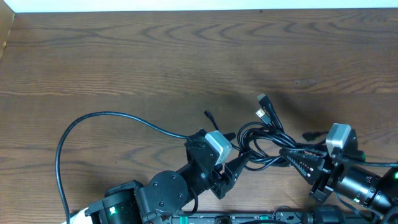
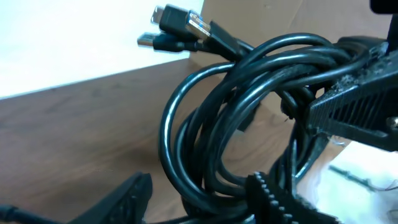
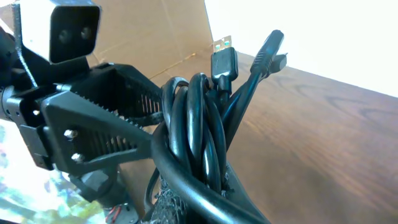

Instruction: Untangle cables

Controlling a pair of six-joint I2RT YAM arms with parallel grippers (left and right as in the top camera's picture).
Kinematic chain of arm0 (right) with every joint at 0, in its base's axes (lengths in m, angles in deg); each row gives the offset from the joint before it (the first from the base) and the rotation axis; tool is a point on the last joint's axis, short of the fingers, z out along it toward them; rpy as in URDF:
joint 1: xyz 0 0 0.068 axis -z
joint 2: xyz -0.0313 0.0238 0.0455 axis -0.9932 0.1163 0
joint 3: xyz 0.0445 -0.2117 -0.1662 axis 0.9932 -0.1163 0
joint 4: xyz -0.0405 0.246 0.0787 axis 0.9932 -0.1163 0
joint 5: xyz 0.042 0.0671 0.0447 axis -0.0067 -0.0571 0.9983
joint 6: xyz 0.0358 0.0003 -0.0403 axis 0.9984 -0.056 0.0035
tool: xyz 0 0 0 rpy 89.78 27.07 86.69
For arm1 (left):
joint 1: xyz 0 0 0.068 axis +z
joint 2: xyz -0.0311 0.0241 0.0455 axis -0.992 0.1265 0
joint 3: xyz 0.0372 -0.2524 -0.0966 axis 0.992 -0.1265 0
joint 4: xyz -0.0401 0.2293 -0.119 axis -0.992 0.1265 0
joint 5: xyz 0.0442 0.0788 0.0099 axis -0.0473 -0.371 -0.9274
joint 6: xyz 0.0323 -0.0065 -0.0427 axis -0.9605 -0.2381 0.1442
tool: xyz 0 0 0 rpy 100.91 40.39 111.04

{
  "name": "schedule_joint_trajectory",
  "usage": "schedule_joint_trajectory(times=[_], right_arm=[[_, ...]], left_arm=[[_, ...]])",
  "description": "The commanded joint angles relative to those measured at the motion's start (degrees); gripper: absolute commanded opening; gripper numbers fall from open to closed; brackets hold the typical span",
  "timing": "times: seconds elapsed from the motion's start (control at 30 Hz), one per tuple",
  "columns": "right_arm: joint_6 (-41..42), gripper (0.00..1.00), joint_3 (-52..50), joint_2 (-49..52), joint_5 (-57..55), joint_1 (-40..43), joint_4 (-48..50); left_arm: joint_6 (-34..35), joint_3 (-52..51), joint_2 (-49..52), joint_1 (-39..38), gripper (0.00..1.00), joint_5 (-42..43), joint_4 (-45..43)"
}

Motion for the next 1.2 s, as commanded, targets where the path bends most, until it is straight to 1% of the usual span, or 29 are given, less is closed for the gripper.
schedule_joint_trajectory(times=[0.0,0.1,0.4,0.47,0.6,0.63,0.7,0.77,0.9,0.97,1.0,1.07,1.1,1.13,1.17], right_arm=[[-1.97,0.01,0.37,-0.63,1.27,0.00,1.07],[-1.99,0.01,0.37,-0.63,2.97,0.00,1.22],[-1.97,0.01,0.37,-0.63,3.37,-0.02,2.16],[-1.97,0.01,0.37,-0.63,4.33,-0.02,2.19],[-1.95,0.01,0.37,-0.63,8.72,-0.02,2.21],[-1.95,0.01,0.37,-0.63,9.88,-0.02,2.23],[-1.92,0.01,0.37,-0.63,10.95,-0.02,2.19],[-1.66,0.01,0.37,-0.63,11.30,-0.02,1.90],[-1.68,0.01,0.37,-0.63,11.28,-0.02,0.90],[-1.68,0.01,0.37,-0.63,11.30,-0.02,0.44],[-1.68,0.01,0.37,-0.63,11.28,-0.02,0.07],[-1.66,0.01,0.37,-0.63,11.30,-0.02,-0.79],[-1.66,0.01,0.37,-0.63,11.32,-0.02,-1.16],[-1.66,0.01,0.37,-0.63,11.30,-0.02,-1.51],[-1.64,0.01,0.37,-0.63,11.32,-0.02,-1.73]], left_arm=[[1.79,0.90,-0.42,0.17,0.56,1.62,-0.02],[1.36,0.90,-0.39,0.20,0.61,1.57,-0.11],[1.97,0.90,-0.35,0.20,0.61,1.60,-1.46],[-1.68,0.90,-0.35,0.17,0.61,1.62,-2.43],[-11.23,0.90,-0.28,0.17,0.61,1.88,-2.99],[-13.03,0.90,-0.20,0.17,0.61,2.64,-2.97],[-16.55,0.90,0.02,0.17,0.61,6.71,-3.23],[-18.51,0.90,0.37,0.17,0.61,9.84,-3.52],[-18.62,0.90,0.90,0.17,0.60,10.01,-4.17],[-18.64,0.90,0.96,0.17,0.53,10.38,-5.14],[-18.62,0.90,0.94,0.17,0.43,10.62,-5.88],[-18.62,0.90,0.94,0.17,0.19,10.64,-7.30],[-18.62,0.90,0.94,0.17,0.10,10.62,-7.85],[-18.62,0.90,1.01,0.17,0.08,10.64,-8.28],[-18.60,0.90,1.11,0.17,0.08,10.67,-8.55]])
